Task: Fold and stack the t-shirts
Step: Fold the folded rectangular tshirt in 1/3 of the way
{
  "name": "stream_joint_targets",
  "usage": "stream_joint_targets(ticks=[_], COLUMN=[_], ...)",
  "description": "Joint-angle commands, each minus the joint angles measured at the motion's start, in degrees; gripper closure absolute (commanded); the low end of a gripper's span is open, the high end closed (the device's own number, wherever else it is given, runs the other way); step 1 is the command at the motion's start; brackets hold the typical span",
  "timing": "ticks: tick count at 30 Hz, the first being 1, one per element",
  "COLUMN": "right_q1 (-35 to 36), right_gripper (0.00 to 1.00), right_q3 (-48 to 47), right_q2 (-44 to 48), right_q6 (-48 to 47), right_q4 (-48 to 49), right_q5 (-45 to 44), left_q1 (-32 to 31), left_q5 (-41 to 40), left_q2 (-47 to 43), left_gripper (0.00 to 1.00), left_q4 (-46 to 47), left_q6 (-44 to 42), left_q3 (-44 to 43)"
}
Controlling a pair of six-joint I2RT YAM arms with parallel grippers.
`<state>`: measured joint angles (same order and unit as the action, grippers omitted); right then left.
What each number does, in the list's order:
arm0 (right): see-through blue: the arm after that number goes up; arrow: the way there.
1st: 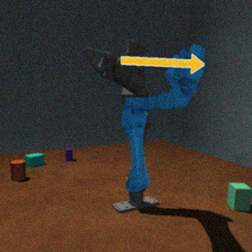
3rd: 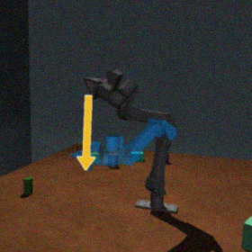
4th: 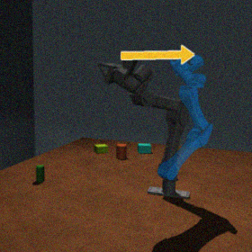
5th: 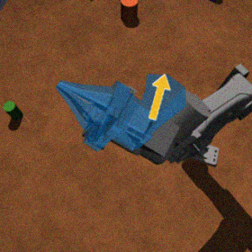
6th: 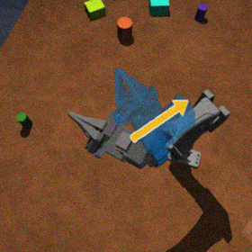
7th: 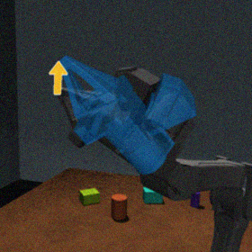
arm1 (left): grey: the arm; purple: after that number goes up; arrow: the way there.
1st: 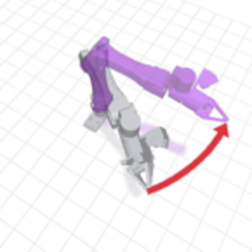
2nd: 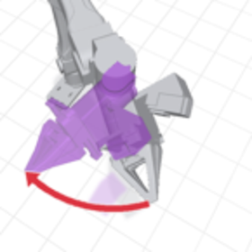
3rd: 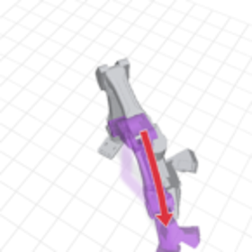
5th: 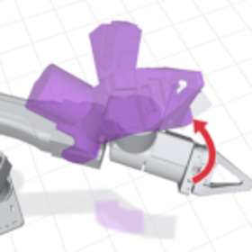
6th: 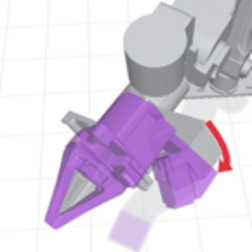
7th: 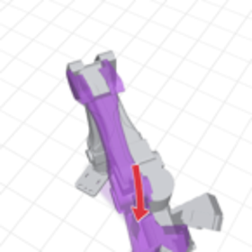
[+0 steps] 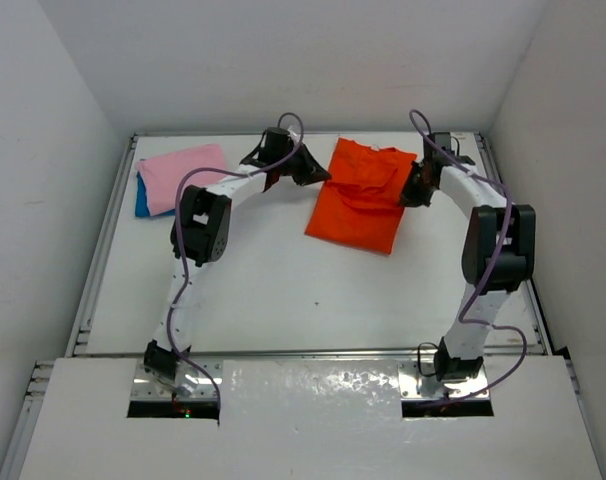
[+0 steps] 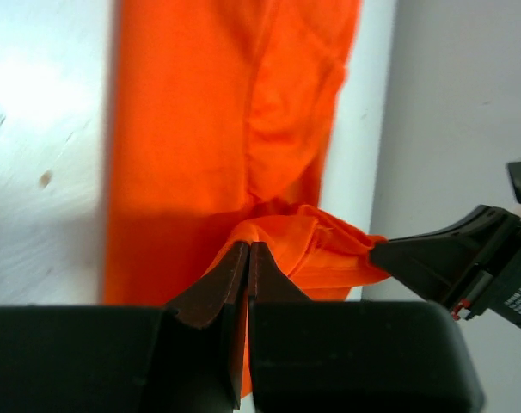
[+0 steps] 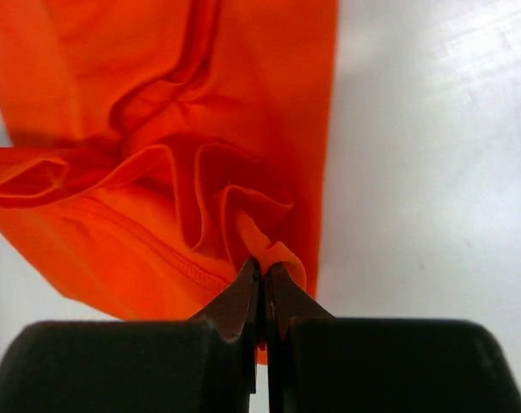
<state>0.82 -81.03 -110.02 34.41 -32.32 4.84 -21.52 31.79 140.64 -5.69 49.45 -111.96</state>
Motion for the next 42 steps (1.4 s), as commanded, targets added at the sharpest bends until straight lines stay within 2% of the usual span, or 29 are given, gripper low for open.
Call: stream_joint_targets(ticks=[1, 3, 4, 5, 6, 7, 10, 13, 17, 21, 25, 28, 32, 42], right_q1=[-0.2, -0.29, -0.64, -0.64, -0.64, -2.47, -3.98, -4.42, -4.42, -4.51, -3.37, -3.1, -2.23, 1.64], right_gripper=[1.0, 1.0, 0.85, 0.71, 0.64, 0.58, 0.54, 0.5, 0.27, 0.21, 0.21, 0.19, 0.17, 0.18], right_q3=[-2.99, -3.6, -4.65, -5.18, -5.8, -7.63, -10.45, -11.07, -3.54, 7.44, 16.67, 20.99, 25.74, 25.4], right_q2=[-1.07, -2.56, -3.35, -4.23, -6.24, -7.13, -9.07, -8.47, -1.97, 5.24, 9.54, 12.97, 13.61, 4.74], right_q6=[-0.67, -0.23, 0.47, 0.91, 1.18, 1.53, 2.06, 0.58, -2.5, -4.09, -3.21, -2.43, -1.63, 1.79], right_q4=[3.74, 5.06, 4.98, 5.16, 5.16, 4.72, 3.84, 3.05, 4.89, 9.02, 13.14, 16.48, 18.95, 27.39], right_q5=[3.41, 4.03, 3.86, 4.03, 4.56, 4.65, 4.74, 5.61, 6.24, 6.93, 12.64, 13.53, 13.96, 17.31], left_q1=[0.86, 0.86, 0.86, 0.95, 0.95, 0.95, 1.56, 3.67, 5.52, 5.44, 4.47, 3.5, 0.61, -0.19], left_q5=[-0.32, -0.41, -0.33, -0.33, -0.24, -0.24, -1.2, -3.04, -5.68, -6.75, -4.37, -4.19, -4.63, -5.25], left_q2=[-1.42, -0.55, 0.94, 1.91, 2.79, 3.67, 3.15, 1.58, -4.39, -10.37, -18.1, -19.87, -19.18, -14.08], left_gripper=[1.0, 1.0, 0.85, 0.77, 0.71, 0.52, 0.28, 0.18, 0.18, 0.19, 0.23, 0.23, 0.23, 0.24], left_q4=[9.9, 12.19, 12.37, 10.98, 10.27, 9.83, 9.13, 2.57, -1.59, -5.99, -3.28, -2.39, -2.57, -3.53], left_q6=[1.96, 2.67, 3.19, 3.2, 3.11, 2.67, 0.48, -3.9, -11.81, -20.78, -24.13, -25.37, -26.42, -26.42], left_q3=[-3.35, -4.14, -4.92, -6.06, -7.9, -8.27, -8.27, -8.45, -1.53, 8.76, 22.36, 26.34, 26.62, 22.75])
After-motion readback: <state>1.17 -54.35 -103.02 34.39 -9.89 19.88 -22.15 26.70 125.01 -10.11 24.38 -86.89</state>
